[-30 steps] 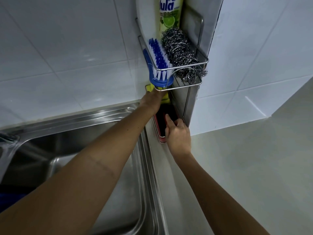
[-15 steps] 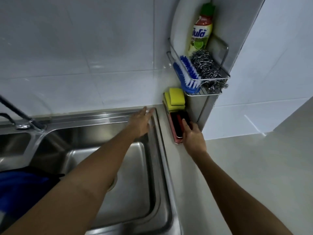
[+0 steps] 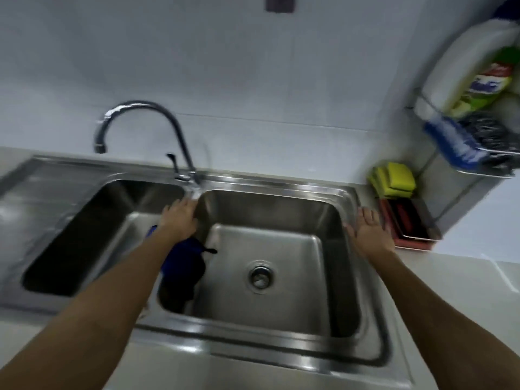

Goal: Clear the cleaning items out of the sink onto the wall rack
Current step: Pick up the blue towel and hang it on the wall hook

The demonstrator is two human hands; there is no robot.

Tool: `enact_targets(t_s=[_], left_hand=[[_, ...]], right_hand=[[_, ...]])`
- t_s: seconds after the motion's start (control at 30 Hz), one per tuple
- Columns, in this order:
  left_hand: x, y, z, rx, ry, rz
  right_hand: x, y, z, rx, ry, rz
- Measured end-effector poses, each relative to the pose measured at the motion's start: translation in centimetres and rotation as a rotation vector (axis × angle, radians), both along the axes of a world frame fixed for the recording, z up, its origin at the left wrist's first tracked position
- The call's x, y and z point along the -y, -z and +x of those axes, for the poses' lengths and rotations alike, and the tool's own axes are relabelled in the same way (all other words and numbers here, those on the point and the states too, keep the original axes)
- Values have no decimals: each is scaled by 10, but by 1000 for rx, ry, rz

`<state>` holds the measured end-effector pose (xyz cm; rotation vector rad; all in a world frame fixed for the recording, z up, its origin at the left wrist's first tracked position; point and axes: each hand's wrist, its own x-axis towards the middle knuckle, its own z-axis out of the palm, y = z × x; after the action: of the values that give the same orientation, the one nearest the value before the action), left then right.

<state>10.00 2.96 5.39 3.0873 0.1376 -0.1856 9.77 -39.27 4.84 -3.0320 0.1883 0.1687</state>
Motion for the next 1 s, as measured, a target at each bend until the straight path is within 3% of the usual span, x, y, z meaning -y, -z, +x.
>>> enact_targets(t_s=[0.17,0.37,0.63,0.83,0.93,1.0], left_hand=[[-73,28,-43,-201,-243,-148],[-89,51,-65,-213,-169,-257],[-94,74,-60,-183,-194,-311],[-91,74,-57,-207,-183,-242],[-91,72,-56,-235,-173,-207],[-90,69,-56,-238,-162,-205]], right_hand=[[-124,27,-12,-133,-237,17],[-250,45,-24,-320,-324,152],[-344,67,-22,-476,-4,703],[-371,67,-3,-573,579,1460],[-370,66,7,-555,764,1789],[-367,64,10,-503,830,1896]])
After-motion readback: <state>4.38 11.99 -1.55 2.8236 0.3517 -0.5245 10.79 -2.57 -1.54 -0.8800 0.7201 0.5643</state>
